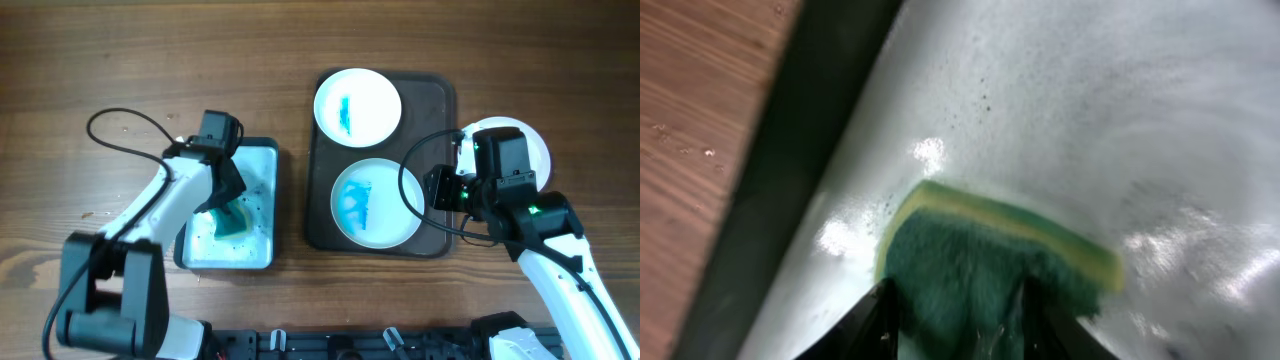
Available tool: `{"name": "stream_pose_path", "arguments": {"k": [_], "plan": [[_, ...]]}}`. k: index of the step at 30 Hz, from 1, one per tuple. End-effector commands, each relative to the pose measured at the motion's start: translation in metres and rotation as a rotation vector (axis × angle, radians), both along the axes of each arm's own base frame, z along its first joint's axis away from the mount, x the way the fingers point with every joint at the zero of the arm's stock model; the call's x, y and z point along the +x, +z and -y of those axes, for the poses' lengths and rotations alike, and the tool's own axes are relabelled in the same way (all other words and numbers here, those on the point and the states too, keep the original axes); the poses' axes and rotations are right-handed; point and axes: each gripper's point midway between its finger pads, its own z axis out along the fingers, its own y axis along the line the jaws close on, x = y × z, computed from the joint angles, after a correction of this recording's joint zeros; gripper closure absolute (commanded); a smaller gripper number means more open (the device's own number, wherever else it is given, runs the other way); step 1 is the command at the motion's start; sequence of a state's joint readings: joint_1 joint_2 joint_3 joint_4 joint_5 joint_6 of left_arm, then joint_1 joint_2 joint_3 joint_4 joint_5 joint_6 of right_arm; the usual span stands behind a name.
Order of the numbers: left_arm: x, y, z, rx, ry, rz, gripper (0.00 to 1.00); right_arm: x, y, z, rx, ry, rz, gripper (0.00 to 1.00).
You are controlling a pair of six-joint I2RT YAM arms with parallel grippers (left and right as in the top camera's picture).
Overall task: Clean dirty plates on tray and stack at the side
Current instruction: 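Grasp the green sponge in the basin with the left gripper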
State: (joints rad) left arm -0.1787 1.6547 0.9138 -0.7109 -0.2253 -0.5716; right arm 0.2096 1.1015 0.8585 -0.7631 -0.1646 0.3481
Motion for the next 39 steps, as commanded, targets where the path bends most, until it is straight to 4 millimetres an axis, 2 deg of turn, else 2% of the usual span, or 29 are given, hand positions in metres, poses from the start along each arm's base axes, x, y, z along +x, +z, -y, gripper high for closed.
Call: {"name": "stream_pose_path", "arguments": {"k": [1,4,6,8,9,10,13,16,18,21,23,24,26,27,31,35,36,39], "plan": [[-0.012,-0.024,-0.007,0.051,-0.049,-0.07,0.96,0.002,0.003,-0.003,0.025,-0.008,-0.004,0.63],[-0.005,-0.009,0.001,0.011,-0.07,-0.057,0.96,0.002,0.003,-0.003,0.025,-0.008,-0.005,0.63],[0.001,0.009,0.008,-0.021,-0.073,-0.043,0.96,0.002,0.003,-0.003,0.025,-0.008,-0.005,0.63],[0.004,0.029,0.01,-0.033,-0.075,-0.036,0.74,0.001,0.003,-0.003,0.024,-0.007,-0.006,0.63],[0.005,0.039,0.011,-0.041,-0.076,-0.033,0.58,0.001,0.003,-0.003,0.024,-0.007,-0.006,0.64],[0.004,0.046,0.012,-0.045,-0.076,-0.032,0.48,0.001,0.003,-0.003,0.024,-0.008,-0.007,0.63],[-0.004,0.055,0.011,-0.045,-0.076,-0.054,0.39,0.001,0.003,-0.003,0.023,-0.007,-0.008,0.63],[-0.016,0.046,0.012,-0.057,-0.076,-0.098,0.42,0.001,0.003,-0.003,0.023,-0.007,-0.008,0.63],[-0.025,0.033,0.016,-0.089,-0.075,-0.12,0.52,0.001,0.003,-0.003,0.023,-0.007,-0.008,0.63],[-0.032,0.005,0.017,-0.102,-0.074,-0.107,0.59,0.001,0.003,-0.003,0.024,-0.008,-0.008,0.63],[-0.037,-0.006,0.016,-0.104,-0.052,-0.103,0.69,0.001,0.003,-0.003,0.024,-0.008,-0.008,0.63],[-0.04,-0.012,0.015,-0.105,-0.046,-0.1,0.81,0.001,0.003,-0.003,0.024,-0.008,-0.008,0.63],[-0.041,-0.014,0.015,-0.105,-0.047,-0.099,0.96,0.001,0.003,-0.003,0.024,-0.008,-0.008,0.63],[-0.041,-0.014,0.015,-0.105,-0.048,-0.098,0.96,0.001,0.003,-0.003,0.022,-0.007,-0.008,0.63],[-0.034,-0.006,0.016,-0.105,-0.059,-0.09,0.96,0.004,0.002,0.003,-0.007,-0.026,0.004,0.59],[-0.017,0.022,0.019,-0.104,-0.086,-0.075,0.96,0.007,0.001,0.016,-0.053,-0.101,0.007,0.54],[-0.012,0.032,0.02,-0.105,-0.087,-0.068,0.96,0.006,-0.001,0.017,-0.048,-0.118,0.001,0.56],[0.0,0.068,0.023,-0.109,-0.089,-0.042,0.96,0.006,-0.008,0.019,-0.063,-0.124,-0.021,0.73]]}}
